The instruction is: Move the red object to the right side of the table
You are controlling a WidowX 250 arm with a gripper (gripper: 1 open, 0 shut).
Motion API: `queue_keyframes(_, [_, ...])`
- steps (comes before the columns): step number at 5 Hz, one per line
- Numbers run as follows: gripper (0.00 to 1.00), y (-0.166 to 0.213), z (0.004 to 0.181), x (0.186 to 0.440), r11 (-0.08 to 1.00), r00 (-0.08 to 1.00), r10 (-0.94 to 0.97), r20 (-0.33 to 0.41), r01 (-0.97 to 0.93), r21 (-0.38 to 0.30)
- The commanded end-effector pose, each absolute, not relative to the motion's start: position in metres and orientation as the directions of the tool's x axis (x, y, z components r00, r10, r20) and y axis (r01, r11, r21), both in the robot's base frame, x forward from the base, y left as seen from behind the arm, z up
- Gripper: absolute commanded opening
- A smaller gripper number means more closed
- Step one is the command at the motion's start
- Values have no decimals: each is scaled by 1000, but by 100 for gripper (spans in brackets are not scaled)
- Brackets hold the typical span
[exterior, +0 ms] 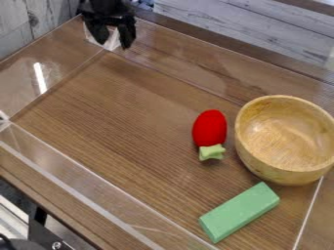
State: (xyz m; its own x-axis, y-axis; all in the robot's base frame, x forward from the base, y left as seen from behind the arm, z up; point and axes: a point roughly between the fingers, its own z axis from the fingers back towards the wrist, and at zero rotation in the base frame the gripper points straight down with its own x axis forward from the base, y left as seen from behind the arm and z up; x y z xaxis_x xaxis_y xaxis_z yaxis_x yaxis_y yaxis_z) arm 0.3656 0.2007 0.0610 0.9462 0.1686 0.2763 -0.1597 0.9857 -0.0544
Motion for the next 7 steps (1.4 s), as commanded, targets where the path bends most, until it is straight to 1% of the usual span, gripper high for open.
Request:
queue_keyframes(1, [100, 193, 95, 372, 991, 927, 135, 349, -130, -37])
queue_keyframes(3, [100, 176, 95, 373, 983, 912, 181, 369, -173, -57])
queue_keyframes(4, [100, 178, 99, 374, 968, 892, 250, 377, -242, -69])
queue_keyframes(5, [100, 181, 102, 373, 948, 868, 313, 385, -307, -79])
queue_keyframes(7, [100, 206, 105, 375, 935, 845, 349, 404, -343, -90])
